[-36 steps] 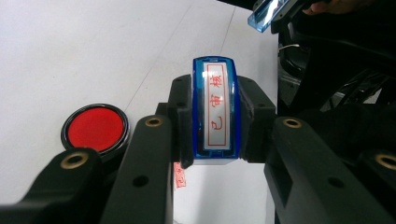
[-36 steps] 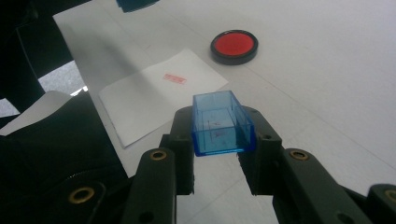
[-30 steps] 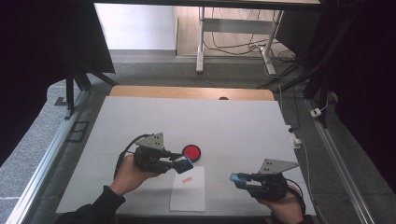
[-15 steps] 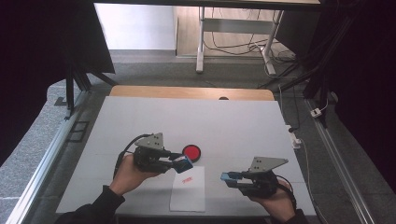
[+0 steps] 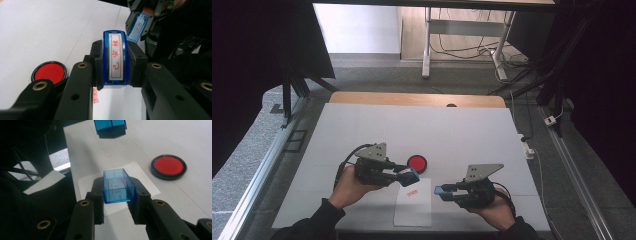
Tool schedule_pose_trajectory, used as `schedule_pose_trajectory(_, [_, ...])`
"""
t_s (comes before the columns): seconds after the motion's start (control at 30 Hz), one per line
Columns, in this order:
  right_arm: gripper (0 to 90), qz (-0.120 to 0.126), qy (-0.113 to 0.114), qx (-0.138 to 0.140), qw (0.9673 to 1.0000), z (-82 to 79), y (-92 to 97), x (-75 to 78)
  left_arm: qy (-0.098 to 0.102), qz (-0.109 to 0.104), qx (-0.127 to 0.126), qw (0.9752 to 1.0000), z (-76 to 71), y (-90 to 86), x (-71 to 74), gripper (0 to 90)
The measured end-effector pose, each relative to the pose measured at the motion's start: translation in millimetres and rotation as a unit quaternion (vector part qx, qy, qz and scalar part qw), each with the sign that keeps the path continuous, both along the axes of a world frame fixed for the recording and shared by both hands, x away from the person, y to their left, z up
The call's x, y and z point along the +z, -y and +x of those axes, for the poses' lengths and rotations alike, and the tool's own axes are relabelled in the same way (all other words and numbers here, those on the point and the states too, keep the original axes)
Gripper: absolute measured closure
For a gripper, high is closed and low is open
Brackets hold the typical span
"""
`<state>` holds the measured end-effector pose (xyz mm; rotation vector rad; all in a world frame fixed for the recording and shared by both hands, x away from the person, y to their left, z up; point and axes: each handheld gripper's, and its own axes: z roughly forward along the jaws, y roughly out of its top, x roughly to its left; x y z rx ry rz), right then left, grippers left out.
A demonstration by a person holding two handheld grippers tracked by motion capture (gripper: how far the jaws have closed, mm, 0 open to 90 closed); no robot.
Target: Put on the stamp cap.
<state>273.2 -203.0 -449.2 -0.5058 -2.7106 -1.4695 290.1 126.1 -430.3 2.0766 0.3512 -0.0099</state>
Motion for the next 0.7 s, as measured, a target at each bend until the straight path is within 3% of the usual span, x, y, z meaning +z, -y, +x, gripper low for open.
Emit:
schedule_pose_trajectory(0.53, [68.6, 0.014, -0.031, 0.039, 0.9987, 14.2, -27.0, -6.0, 0.008, -0.011, -0.021, 0.9997, -1.0, -2.2, 2.8, 70.2])
schedule_pose_trajectory(0.7, [68.6, 0.018, -0.03, 0.054, 0.9979, 17.0, -35.5, -6.8, 0.009, -0.016, -0.028, 0.9994, -1.5, -2.4, 3.4, 70.2])
